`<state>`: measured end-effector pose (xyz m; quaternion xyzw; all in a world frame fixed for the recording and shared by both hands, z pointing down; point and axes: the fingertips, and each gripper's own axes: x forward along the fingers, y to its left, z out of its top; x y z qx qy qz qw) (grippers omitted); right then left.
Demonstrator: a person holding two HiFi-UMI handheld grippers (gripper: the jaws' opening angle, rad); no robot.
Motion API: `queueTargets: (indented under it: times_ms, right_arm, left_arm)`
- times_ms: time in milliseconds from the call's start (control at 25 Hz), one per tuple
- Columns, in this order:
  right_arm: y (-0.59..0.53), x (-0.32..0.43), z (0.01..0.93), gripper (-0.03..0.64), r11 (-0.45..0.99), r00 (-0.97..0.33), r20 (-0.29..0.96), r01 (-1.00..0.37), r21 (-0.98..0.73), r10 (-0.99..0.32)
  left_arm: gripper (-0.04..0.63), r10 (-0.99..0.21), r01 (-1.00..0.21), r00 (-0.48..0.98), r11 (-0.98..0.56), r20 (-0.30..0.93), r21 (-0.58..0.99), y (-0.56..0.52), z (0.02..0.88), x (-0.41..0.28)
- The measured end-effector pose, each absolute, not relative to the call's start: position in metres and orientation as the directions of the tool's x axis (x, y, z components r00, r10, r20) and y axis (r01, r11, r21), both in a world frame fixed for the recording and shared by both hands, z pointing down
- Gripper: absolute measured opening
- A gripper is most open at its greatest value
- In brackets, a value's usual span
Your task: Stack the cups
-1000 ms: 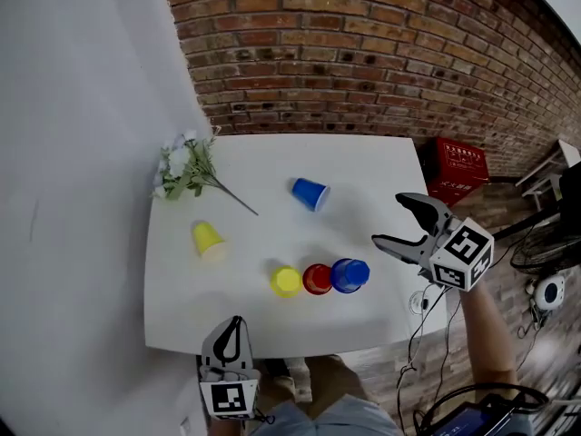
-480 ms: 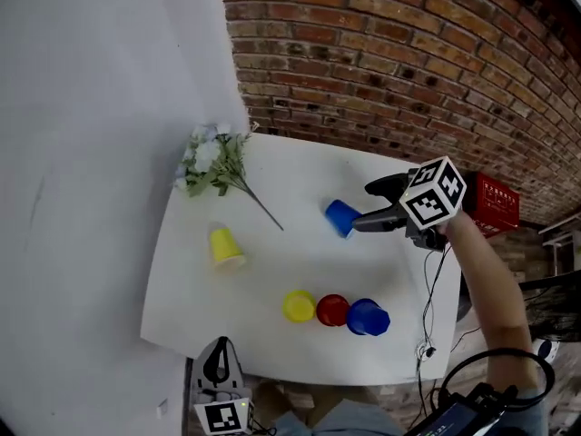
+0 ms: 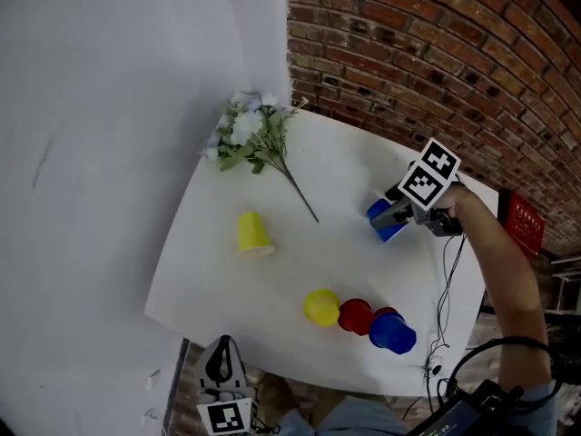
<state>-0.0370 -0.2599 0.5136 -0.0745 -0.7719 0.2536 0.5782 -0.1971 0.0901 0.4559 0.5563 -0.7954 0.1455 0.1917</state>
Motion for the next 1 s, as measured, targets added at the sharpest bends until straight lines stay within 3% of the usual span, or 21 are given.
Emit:
queueTargets:
  times_ms: [80, 160, 240, 360, 440, 520, 640, 760, 880, 1000]
  right_arm:
    - [-0.262, -0.035, 0.515, 0.314, 0.875, -0.307, 0.873, -0.188, -0.445, 0.378]
    - [-0.268, -0.032, 0.513, 0.289, 0.897, -0.339, 0.886, -0.197, -0.396, 0.317]
    - [-0.276, -0.034, 0.497, 0.278, 0.919, -0.471, 0.854, -0.192, -0.343, 0.220]
    - [-0.287, -0.039, 0.449, 0.275, 0.950, -0.775, 0.632, -0.185, -0.254, 0.018]
    - [-0.290, -0.028, 0.430, 0.276, 0.960, -0.881, 0.458, -0.218, -0.173, -0.118]
    - [-0.286, -0.012, 0.434, 0.278, 0.963, -0.903, 0.376, -0.257, -0.083, -0.209]
    - [-0.276, 0.010, 0.449, 0.279, 0.957, -0.893, 0.354, -0.289, 0.020, -0.277]
    - [-0.265, 0.020, 0.455, 0.295, 0.957, -0.882, 0.377, -0.282, 0.061, -0.284]
    - [-0.257, 0.028, 0.462, 0.356, 0.960, -0.864, 0.423, -0.275, 0.057, -0.273]
    - [-0.258, 0.033, 0.466, 0.359, 0.954, -0.848, 0.446, -0.295, 0.052, -0.287]
  left_arm:
    - [0.017, -0.845, -0.946, -0.299, 0.322, 0.443, -0.024, 0.088, 0.458, -0.193]
    - [0.017, -0.857, -0.954, -0.286, 0.298, 0.428, -0.039, 0.081, 0.455, -0.190]
    - [0.017, -0.862, -0.960, -0.266, 0.278, 0.432, -0.036, 0.072, 0.449, -0.185]
    - [0.017, -0.871, -0.971, -0.230, 0.235, 0.433, -0.043, 0.060, 0.446, -0.180]
    - [0.017, -0.882, -0.979, -0.204, 0.192, 0.424, -0.070, 0.052, 0.444, -0.176]
    - [0.017, -0.885, -0.985, -0.168, 0.164, 0.434, -0.048, 0.047, 0.447, -0.164]
    - [0.017, -0.884, -0.992, -0.124, 0.120, 0.451, -0.038, 0.044, 0.450, -0.150]
    - [0.018, -0.885, -0.994, -0.109, 0.100, 0.453, -0.044, 0.042, 0.450, -0.144]
    - [0.018, -0.886, -0.996, -0.093, 0.081, 0.454, -0.046, 0.042, 0.450, -0.138]
    - [0.017, -0.885, -0.997, -0.083, 0.071, 0.458, -0.042, 0.040, 0.452, -0.134]
